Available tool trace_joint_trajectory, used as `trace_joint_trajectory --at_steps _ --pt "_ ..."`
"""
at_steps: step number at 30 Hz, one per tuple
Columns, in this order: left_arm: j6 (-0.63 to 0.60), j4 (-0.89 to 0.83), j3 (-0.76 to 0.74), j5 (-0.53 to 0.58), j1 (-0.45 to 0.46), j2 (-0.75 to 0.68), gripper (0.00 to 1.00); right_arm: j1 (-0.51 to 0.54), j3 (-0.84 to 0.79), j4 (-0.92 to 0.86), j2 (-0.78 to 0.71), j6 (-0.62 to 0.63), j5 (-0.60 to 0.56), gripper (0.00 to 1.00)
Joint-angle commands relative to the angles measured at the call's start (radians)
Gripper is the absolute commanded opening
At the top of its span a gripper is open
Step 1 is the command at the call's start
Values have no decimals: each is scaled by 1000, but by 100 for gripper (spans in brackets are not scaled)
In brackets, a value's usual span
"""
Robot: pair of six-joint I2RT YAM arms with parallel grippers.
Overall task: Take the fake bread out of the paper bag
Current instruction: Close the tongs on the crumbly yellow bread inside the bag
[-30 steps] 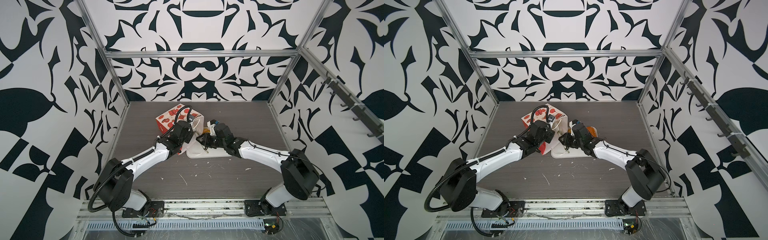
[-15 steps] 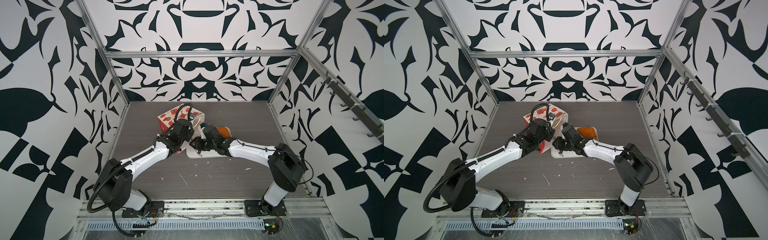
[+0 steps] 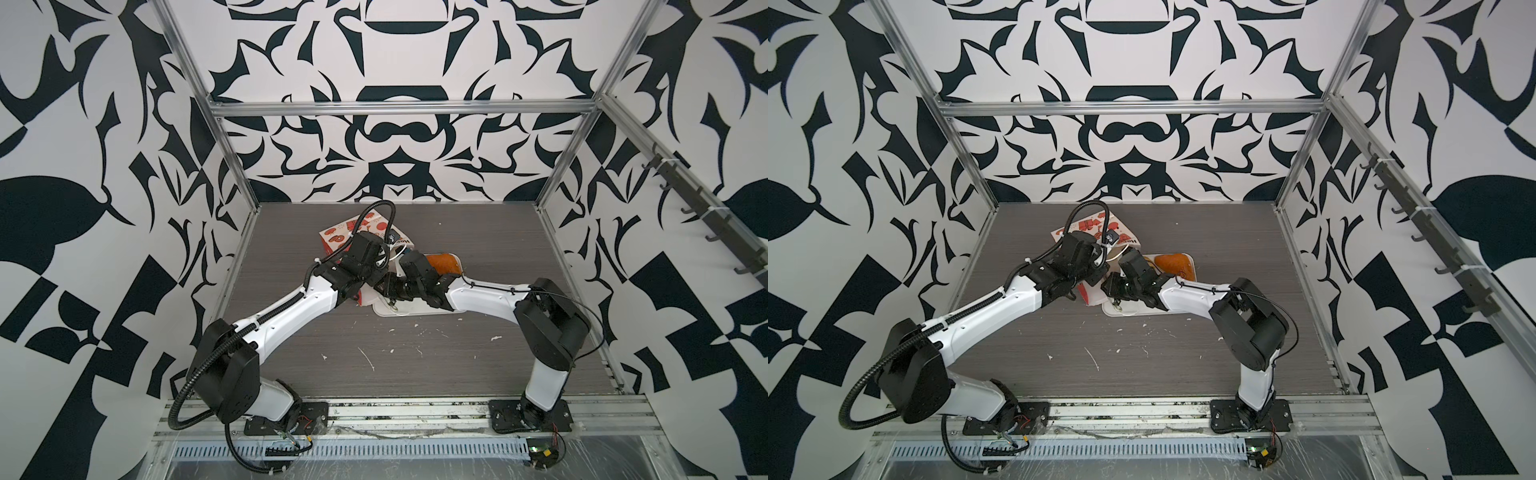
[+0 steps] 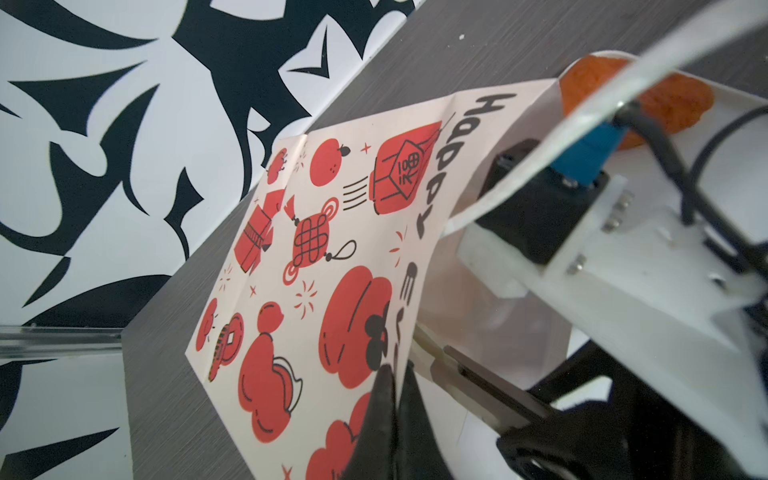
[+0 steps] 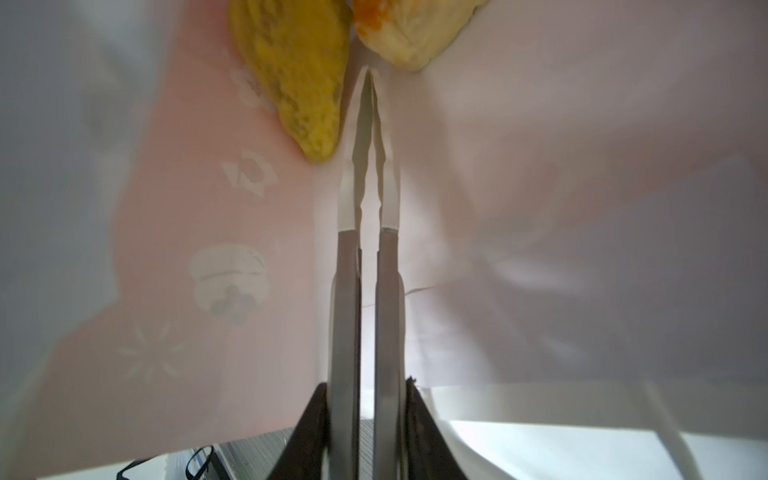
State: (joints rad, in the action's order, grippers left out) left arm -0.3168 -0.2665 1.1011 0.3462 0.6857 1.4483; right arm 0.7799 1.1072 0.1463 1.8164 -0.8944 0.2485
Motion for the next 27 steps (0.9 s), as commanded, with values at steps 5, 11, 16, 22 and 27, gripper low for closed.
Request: trace_joint_trajectory --at_steps 5,11,16,22,27 --pt "3 -56 -1 -19 3 -25 0 -23 -45 153 -32 -65 -18 30" --pt "13 -40 -13 -22 8 -28 0 -39 -74 194 -29 -93 -23 35" --pt "15 -33 -16 -30 9 -28 0 -50 -68 234 -3 -128 4 38" --pt "17 -23 -18 -39 11 -25 0 -68 -26 241 46 -156 41 41" --pt "13 -10 -23 -45 12 -26 0 -78 2 281 96 -203 80 41"
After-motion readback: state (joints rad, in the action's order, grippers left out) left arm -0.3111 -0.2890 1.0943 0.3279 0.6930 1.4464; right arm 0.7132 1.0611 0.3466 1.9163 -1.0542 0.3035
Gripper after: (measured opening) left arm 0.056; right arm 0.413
